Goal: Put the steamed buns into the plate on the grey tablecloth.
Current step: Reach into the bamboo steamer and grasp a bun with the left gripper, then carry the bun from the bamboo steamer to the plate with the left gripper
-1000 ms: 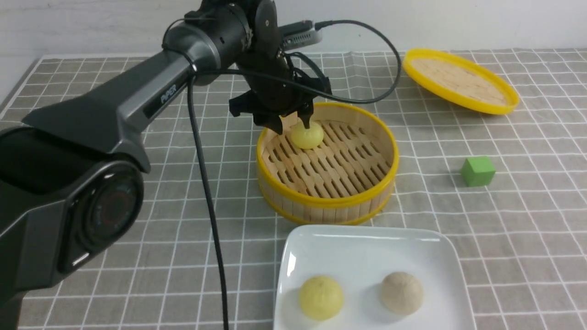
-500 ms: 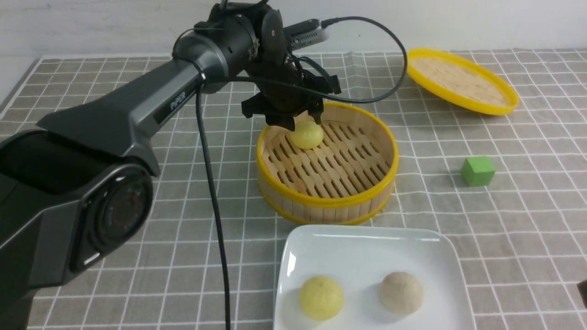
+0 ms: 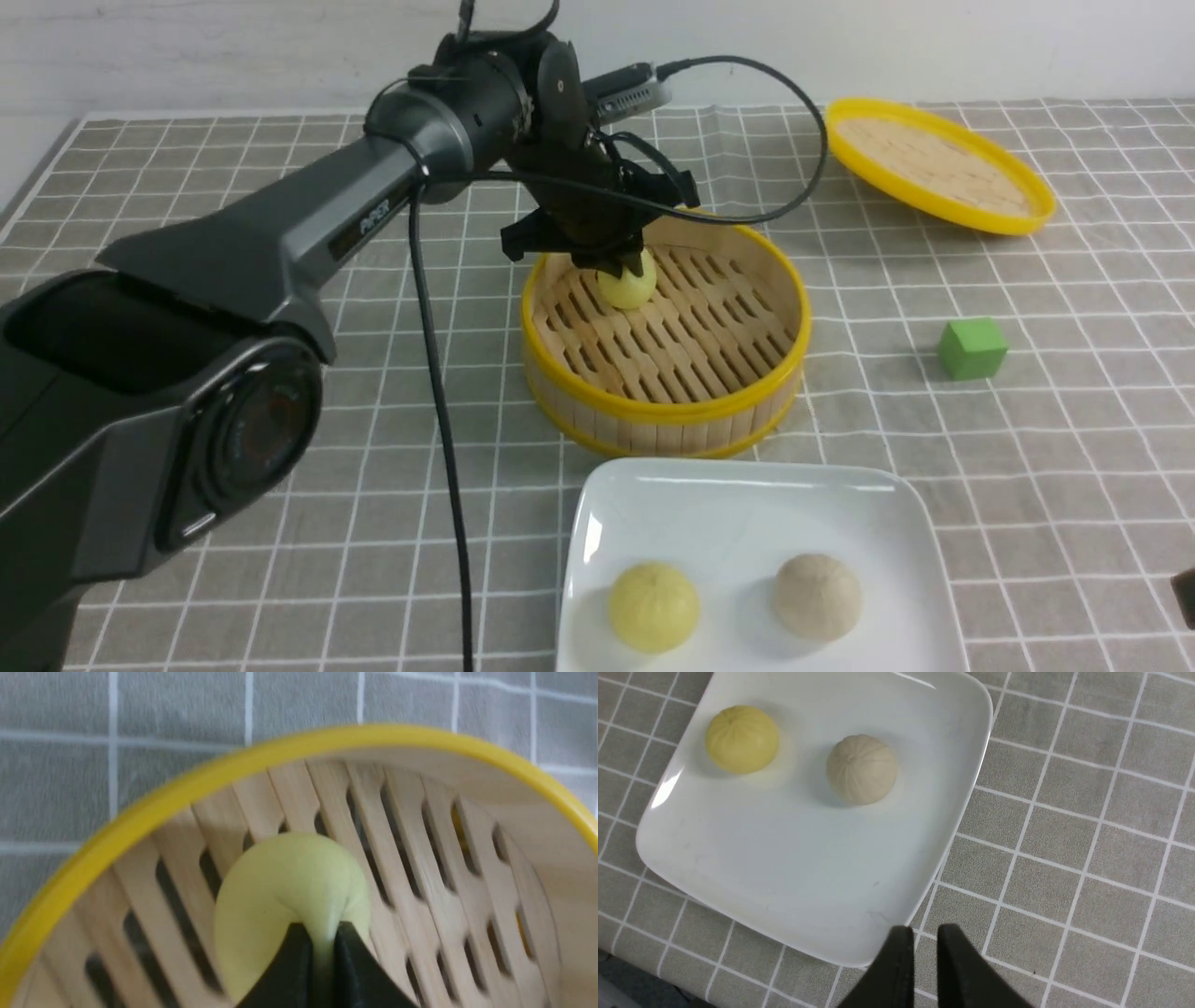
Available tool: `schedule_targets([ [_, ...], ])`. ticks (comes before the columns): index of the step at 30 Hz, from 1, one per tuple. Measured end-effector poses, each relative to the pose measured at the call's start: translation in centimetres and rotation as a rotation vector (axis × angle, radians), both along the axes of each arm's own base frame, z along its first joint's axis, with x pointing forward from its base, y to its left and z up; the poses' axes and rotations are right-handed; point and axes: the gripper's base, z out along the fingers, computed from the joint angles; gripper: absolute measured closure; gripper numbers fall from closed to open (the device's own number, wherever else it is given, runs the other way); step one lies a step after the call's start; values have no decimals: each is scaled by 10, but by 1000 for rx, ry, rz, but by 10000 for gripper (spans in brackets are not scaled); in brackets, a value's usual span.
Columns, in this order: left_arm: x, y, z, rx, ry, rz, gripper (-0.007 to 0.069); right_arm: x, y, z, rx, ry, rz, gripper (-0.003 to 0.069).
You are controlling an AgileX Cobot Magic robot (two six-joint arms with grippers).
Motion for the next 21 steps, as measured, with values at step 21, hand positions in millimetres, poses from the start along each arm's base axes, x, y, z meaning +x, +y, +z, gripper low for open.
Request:
schedule_targets([
  [21,-191,7,91,185,101,-524,602,-30,-12,36,12,-82,117,543],
])
